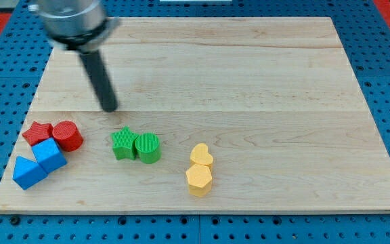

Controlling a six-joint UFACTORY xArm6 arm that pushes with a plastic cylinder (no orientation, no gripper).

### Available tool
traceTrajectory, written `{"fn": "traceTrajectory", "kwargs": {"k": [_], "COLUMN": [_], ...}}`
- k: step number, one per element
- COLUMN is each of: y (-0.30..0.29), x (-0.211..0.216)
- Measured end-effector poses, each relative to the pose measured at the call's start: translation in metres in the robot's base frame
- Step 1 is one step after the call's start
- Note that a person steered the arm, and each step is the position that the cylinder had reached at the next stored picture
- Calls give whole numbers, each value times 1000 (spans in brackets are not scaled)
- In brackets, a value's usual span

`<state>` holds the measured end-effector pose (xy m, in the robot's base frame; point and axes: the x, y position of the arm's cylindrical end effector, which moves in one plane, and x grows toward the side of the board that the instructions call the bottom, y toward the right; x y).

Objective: Push the yellow hexagon to the top center of the board

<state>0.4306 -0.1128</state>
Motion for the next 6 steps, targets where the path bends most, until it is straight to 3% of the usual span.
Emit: {"fn": "traceTrajectory", "kwargs": {"k": [2,3,4,6], "y": [241,331,328,252], "x": [42,133,187,187]}}
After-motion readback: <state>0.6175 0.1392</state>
